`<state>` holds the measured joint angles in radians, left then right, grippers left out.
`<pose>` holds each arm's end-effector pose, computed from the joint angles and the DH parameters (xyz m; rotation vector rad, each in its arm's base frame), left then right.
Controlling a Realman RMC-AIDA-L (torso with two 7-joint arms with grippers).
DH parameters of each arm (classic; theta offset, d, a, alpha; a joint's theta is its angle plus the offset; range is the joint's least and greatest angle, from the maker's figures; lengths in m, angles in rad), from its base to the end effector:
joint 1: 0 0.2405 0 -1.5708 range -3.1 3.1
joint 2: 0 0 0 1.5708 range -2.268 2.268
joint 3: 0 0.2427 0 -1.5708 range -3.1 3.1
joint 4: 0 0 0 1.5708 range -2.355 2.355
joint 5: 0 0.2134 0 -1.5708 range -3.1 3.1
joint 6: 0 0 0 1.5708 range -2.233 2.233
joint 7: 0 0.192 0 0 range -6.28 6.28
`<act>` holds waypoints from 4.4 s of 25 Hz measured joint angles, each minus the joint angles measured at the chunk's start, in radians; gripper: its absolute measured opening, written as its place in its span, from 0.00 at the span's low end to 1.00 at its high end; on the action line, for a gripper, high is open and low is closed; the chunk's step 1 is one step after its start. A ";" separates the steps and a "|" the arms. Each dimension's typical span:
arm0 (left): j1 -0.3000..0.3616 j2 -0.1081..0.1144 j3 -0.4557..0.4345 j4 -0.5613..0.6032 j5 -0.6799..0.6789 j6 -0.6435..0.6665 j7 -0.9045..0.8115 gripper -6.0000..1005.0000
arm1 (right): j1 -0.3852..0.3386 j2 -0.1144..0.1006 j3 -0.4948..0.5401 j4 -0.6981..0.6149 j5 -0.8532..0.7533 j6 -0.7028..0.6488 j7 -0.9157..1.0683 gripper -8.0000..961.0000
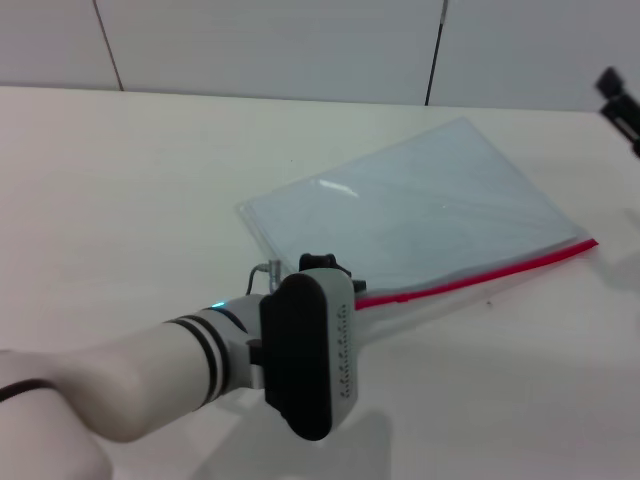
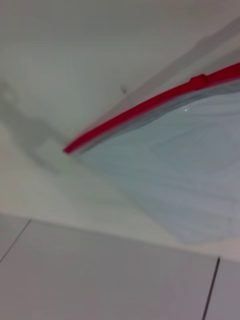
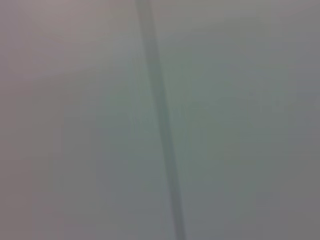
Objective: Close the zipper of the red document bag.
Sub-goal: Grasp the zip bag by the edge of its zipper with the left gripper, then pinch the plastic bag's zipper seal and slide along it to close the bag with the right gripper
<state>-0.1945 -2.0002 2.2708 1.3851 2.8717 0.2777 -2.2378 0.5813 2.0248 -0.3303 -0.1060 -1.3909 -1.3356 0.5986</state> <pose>-0.1670 0.3213 -0.1453 -2.3806 0.5457 0.2132 0.2654 0.4058 0.0209 -1.8308 0.4455 0.9617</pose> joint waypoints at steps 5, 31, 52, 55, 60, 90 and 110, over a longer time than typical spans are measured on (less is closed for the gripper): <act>0.064 -0.003 -0.019 -0.004 0.000 -0.137 0.072 0.05 | 0.016 0.000 -0.071 -0.063 -0.205 -0.074 -0.165 0.80; 0.132 0.002 -0.037 0.010 -0.012 -0.276 0.100 0.08 | 0.063 0.009 -0.044 0.359 -0.399 0.054 -1.413 0.79; 0.130 0.003 -0.030 0.012 -0.014 -0.267 0.094 0.10 | 0.091 0.011 0.018 0.448 -0.401 0.085 -1.611 0.64; 0.130 0.003 -0.028 0.012 -0.014 -0.267 0.094 0.10 | 0.092 0.012 0.029 0.450 -0.399 0.093 -1.630 0.60; 0.130 0.003 -0.028 0.012 -0.014 -0.267 0.093 0.10 | 0.088 0.012 0.036 0.450 -0.399 0.102 -1.631 0.43; 0.133 0.003 -0.028 0.012 -0.014 -0.267 0.096 0.13 | 0.090 0.011 0.037 0.451 -0.399 0.145 -1.643 0.12; 0.129 0.004 -0.023 0.005 -0.014 -0.267 0.100 0.15 | 0.071 0.011 0.113 0.469 -0.398 0.206 -1.699 0.08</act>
<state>-0.0653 -1.9965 2.2476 1.3897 2.8578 0.0109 -2.1374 0.6525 2.0354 -0.2169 0.3626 -1.7889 -1.1295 -1.1001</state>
